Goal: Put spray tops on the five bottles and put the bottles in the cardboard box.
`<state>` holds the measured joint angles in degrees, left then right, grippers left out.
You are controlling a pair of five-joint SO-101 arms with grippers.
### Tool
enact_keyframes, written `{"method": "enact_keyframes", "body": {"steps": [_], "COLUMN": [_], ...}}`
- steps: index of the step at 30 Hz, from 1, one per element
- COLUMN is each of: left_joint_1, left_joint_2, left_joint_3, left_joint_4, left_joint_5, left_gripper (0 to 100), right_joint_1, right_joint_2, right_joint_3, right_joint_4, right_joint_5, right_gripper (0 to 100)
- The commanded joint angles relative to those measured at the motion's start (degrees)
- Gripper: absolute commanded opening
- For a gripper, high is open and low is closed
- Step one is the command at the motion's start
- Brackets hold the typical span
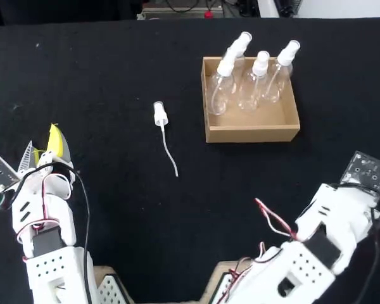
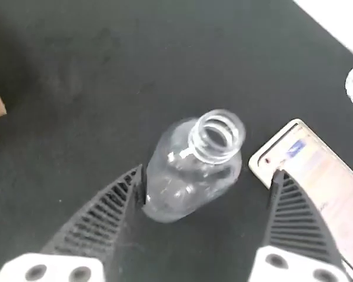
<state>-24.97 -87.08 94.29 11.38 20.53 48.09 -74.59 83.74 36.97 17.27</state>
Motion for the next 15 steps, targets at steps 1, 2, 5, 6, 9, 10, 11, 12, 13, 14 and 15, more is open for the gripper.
{"method": "enact_keyframes", "body": {"steps": [1,2,5,6,9,10,11,12,13,14,15], "left_joint_1": [0.57,0.57,0.66,0.66,0.66,0.66,0.66,0.66,0.66,0.66,0.66], "left_joint_2": [-0.62,-0.62,-0.62,-0.62,-0.62,-0.62,-0.62,-0.62,-0.62,-0.62,-0.62], "left_joint_3": [-0.57,-0.57,-0.57,-0.57,-0.57,-0.57,-0.57,-0.57,-0.57,-0.57,-0.57], "left_joint_4": [-1.14,-1.14,-1.14,-1.14,-1.14,-1.14,-1.14,-1.14,-1.14,-1.14,-1.14], "left_joint_5": [0.09,0.09,0.09,0.09,0.09,0.09,0.09,0.09,0.09,0.09,0.09], "left_gripper": [20,20,20,20,20,20,20,20,20,20,20], "right_joint_1": [-0.26,-0.26,-0.26,-0.18,-0.09,-0.44,-0.44,-0.44,-0.44,-0.44,-0.44], "right_joint_2": [6.02,7.25,9.27,9.63,10.15,10.24,10.24,10.24,10.24,10.24,10.24], "right_joint_3": [-3.91,-3.91,-3.91,-3.82,-2.86,-1.89,-0.75,0.48,1.63,2.68,3.65], "right_joint_4": [-2.81,-2.9,-4.31,-5.36,-9.85,-11.78,-13.45,-15.12,-16.79,-18.2,-19.52], "right_joint_5": [0.44,0.44,0.44,0.44,0.26,0.35,0.35,0.35,0.35,0.35,0.35], "right_gripper": [31.1,31.1,31.1,31.1,31.1,31.1,31.1,31.1,31.1,31.1,31.0]}}
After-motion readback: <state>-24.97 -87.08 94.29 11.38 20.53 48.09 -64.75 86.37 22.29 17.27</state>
